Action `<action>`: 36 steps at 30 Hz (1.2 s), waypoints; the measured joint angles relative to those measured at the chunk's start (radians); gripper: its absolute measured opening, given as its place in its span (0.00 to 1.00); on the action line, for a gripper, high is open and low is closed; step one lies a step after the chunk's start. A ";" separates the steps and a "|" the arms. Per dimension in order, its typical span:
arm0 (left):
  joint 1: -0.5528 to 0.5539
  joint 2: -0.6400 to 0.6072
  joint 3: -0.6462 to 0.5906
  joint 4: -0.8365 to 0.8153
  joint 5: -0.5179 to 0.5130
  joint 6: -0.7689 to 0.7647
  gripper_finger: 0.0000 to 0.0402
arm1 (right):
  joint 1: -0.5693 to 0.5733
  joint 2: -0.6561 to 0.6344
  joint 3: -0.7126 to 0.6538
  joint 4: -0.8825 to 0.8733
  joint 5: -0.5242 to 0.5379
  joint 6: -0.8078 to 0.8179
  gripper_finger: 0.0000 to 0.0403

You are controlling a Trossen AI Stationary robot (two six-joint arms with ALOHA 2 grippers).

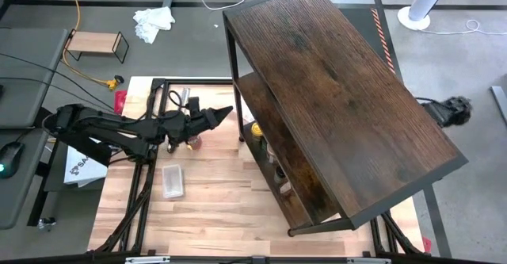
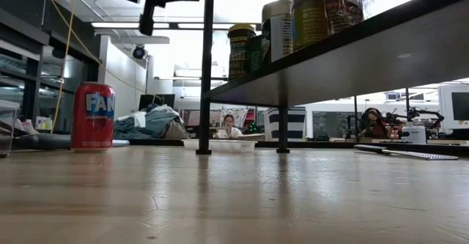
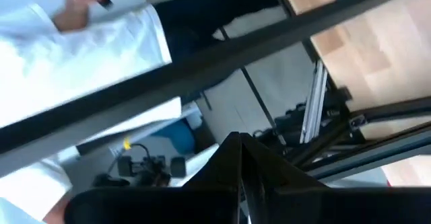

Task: Shelf spices
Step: Move the shelf on the top middle of the table

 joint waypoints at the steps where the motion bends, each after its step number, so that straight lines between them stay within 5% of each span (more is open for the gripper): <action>1: 0.000 -0.010 0.000 -0.004 0.000 0.009 0.00 | 0.055 0.012 0.000 0.021 0.030 0.032 0.00; 7: 0.000 -0.046 0.000 -0.043 0.004 0.035 0.00 | 0.436 0.066 0.000 0.117 0.292 0.256 0.00; 14: 0.002 -0.054 0.000 -0.060 0.007 0.047 0.00 | 0.756 0.174 0.000 0.263 0.836 0.469 0.00; 26: 0.065 -0.054 0.000 -0.111 0.138 0.047 0.00 | 0.795 0.398 0.000 0.377 1.439 0.436 0.00; 36: 0.135 -0.058 0.000 -0.113 0.451 0.132 0.00 | 0.712 0.387 0.002 0.016 1.491 0.549 0.00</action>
